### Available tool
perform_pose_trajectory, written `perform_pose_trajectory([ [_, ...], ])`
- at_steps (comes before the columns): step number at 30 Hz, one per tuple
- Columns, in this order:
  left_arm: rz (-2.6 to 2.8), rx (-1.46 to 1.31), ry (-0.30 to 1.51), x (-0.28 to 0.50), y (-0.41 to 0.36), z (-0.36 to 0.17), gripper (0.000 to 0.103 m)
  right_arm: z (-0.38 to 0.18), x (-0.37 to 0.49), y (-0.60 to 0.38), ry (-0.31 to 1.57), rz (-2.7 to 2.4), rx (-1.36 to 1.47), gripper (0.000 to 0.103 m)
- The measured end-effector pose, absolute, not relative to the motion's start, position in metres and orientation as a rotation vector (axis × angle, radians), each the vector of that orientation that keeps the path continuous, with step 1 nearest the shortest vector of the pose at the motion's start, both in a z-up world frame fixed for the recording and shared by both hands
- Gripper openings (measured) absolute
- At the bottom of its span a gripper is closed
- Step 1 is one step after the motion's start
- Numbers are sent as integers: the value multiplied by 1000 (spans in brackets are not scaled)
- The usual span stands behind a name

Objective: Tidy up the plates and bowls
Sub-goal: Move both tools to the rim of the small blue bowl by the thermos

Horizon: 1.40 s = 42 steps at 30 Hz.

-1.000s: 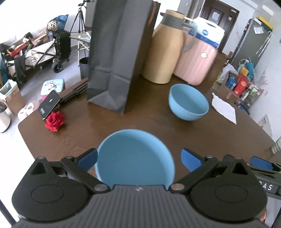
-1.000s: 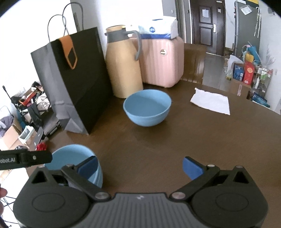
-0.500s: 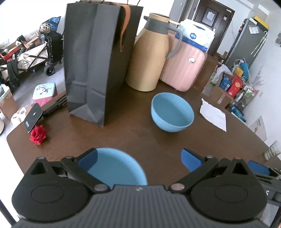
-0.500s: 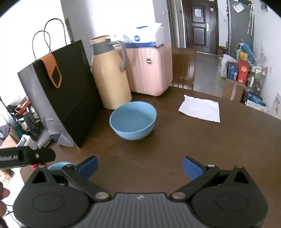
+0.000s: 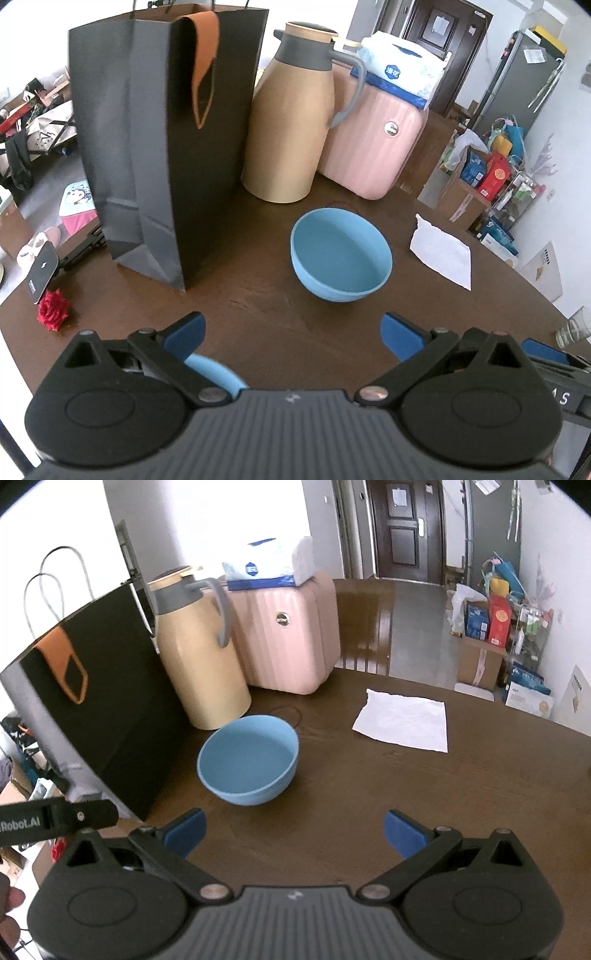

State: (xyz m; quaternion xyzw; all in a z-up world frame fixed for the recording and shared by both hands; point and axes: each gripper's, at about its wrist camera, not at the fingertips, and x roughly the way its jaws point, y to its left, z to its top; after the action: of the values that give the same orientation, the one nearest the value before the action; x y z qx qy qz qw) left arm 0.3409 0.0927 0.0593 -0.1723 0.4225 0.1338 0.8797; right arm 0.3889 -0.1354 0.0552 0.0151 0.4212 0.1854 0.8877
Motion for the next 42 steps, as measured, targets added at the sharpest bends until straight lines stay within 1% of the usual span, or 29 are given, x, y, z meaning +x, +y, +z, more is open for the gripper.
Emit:
perform_pose_trajectory([
  [8,290,-352,897,376,90,53,103,44,430,-129,915,347,26,103],
  [21,320,-335,974,443,94,34,103,19,486,-118,977,282,-16,103],
  [27,328,-331,992,470,93,28,103,12,510,-125,999,265,21,103],
  [37,345,-322,1042,502,95,2,103,-12,540,-129,1028,256,61,103],
  [40,364,-313,1047,506,101,-5,103,-21,544,-119,1038,276,60,101],
  [42,378,-310,1058,509,104,-11,103,-27,546,-110,1050,282,48,97],
])
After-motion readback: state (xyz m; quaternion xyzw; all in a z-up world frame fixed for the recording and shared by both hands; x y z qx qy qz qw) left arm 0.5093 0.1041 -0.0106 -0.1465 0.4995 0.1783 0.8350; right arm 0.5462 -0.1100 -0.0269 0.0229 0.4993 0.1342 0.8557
